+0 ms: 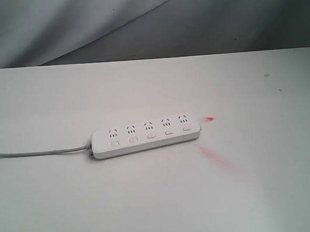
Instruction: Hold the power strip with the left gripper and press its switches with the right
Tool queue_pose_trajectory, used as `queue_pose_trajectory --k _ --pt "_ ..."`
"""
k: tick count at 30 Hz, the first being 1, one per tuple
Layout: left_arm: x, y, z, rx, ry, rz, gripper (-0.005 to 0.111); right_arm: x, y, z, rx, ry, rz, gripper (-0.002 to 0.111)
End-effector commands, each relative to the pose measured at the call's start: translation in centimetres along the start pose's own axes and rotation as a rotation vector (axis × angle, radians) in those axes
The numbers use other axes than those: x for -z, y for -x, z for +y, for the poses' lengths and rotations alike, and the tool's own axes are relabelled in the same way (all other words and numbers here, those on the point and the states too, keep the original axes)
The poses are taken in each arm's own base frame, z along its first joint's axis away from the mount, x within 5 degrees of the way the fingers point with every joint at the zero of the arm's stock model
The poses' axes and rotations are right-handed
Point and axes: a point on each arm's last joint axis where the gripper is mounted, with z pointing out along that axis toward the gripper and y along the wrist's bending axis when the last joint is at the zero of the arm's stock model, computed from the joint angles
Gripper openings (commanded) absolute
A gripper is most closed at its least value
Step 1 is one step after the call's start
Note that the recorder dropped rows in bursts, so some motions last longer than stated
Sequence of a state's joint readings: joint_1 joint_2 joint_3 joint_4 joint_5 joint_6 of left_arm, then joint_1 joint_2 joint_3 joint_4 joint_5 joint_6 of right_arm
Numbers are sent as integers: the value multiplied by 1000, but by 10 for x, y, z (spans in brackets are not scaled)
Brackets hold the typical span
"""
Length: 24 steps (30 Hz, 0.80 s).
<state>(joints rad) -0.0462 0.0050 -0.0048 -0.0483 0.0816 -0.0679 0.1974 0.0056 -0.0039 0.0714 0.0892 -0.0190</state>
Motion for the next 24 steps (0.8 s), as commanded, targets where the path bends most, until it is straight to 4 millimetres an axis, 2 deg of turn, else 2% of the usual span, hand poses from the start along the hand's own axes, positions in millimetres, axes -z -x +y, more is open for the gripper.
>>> queue_pose_trajectory --k 1,21,24 --pt "0 -1 0 1 -4 -2 0 0 0 0 9 2 -11 0" --pt "0 -1 0 4 -5 -4 0 0 2 0 9 1 -38 0" --pt "0 1 -1 63 -10 -27 0 1 6 0 -108 7 -75 0"
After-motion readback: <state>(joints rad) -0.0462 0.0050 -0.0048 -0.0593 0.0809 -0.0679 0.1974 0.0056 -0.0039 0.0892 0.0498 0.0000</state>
